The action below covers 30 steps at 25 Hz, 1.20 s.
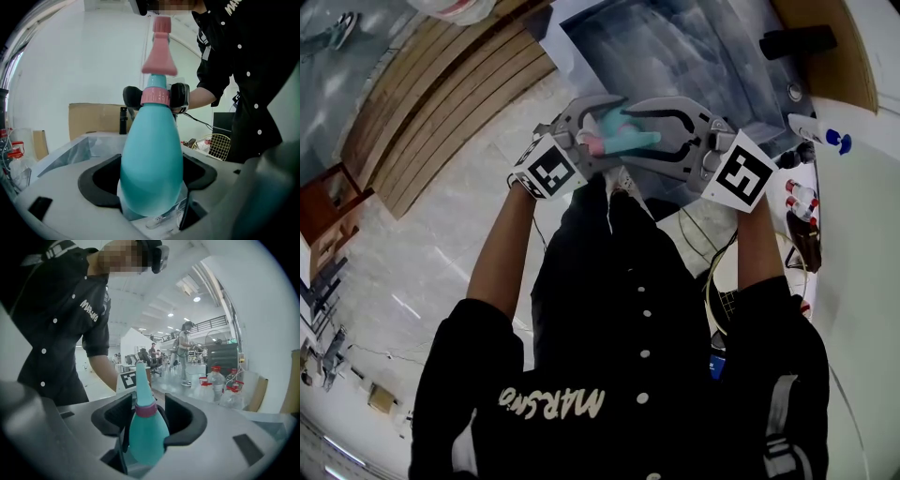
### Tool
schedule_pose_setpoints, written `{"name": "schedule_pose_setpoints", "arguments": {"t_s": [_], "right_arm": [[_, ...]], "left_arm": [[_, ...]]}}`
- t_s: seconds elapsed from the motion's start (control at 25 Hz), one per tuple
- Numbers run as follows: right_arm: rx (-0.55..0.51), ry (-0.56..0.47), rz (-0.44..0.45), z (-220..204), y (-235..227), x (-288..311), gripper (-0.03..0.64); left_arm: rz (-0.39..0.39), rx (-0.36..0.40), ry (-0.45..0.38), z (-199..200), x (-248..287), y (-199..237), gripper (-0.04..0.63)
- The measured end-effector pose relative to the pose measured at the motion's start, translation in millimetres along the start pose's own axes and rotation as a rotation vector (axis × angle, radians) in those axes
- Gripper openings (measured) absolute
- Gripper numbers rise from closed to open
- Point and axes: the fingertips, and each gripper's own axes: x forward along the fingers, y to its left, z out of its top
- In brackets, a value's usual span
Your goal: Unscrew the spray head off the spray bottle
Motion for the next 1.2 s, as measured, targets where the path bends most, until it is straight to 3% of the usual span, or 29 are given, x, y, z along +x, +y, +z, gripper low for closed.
{"name": "schedule_pose_setpoints", "arguments": {"t_s": [0.12, 0.2, 0.4, 0.48, 0.56, 0.64, 0.92, 1.2], "right_arm": [[0.061, -0.141, -0.139, 20.5, -6.6, -10.4, 0.252], [0.097, -0.179, -0.262, 25.6, -7.8, -19.3, 0.277], [0.266, -0.207, -0.705, 27.1, 5.0, -47.7, 0.29], [0.323, -0.214, -0.84, 29.1, 20.9, -52.6, 0.293], [0.339, -0.187, -0.862, 29.4, 37.1, -40.5, 0.293], [0.341, -0.143, -0.813, 26.0, 45.1, -16.9, 0.311], [0.346, -0.092, -0.878, 31.8, 19.2, 4.1, 0.377], [0.285, -0.041, -0.883, 24.6, 10.7, 12.0, 0.391]], "left_arm": [[0.002, -0.006, 0.003, -0.5, -0.3, 0.2, 0.396], [0.005, -0.002, 0.0, -0.4, -0.1, 0.3, 0.396], [0.008, -0.011, 0.01, 0.1, 0.2, 0.5, 0.396], [0.009, -0.012, 0.012, -1.3, 0.0, 0.2, 0.396], [0.009, -0.015, 0.017, -3.0, -0.1, -0.4, 0.396], [0.017, -0.011, 0.01, -2.4, -0.9, 0.4, 0.396], [0.026, -0.007, 0.014, -3.0, -1.8, 0.0, 0.396], [0.023, -0.002, 0.031, -20.1, -1.5, -1.8, 0.396]]}}
